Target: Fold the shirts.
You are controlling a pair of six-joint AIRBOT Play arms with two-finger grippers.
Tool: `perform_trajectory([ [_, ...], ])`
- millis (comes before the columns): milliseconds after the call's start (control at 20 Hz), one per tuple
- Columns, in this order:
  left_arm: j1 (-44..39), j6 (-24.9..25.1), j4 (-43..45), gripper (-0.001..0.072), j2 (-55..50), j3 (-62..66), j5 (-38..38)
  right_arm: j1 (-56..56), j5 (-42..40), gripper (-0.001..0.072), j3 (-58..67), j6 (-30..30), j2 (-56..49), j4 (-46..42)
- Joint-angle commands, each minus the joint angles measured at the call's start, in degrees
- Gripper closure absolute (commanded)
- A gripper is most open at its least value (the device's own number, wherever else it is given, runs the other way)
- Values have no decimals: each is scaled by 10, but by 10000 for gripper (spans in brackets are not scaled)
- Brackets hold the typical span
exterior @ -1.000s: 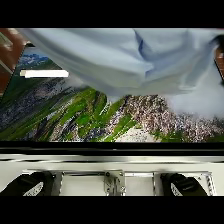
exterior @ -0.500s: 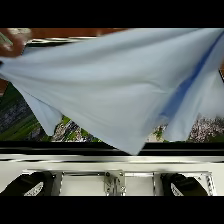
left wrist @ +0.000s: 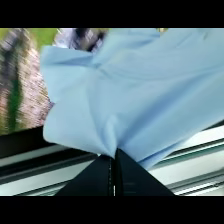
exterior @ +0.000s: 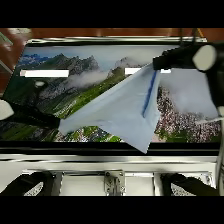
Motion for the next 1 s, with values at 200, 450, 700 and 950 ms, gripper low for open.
perform_trajectory([
  [200,0,-30,-166,669,-20,-163,223,0,-42,542,1,65,-197,190],
  [450,1,35,-158,669,-19,-111,257,-70,66,148,1,-10,-115,234],
  [700,1,40,-97,669,-19,-35,257,-265,362,23,-47,-40,-44,205],
  [950,1,40,-67,669,-19,-24,232,-356,269,22,-400,-39,108,247],
])
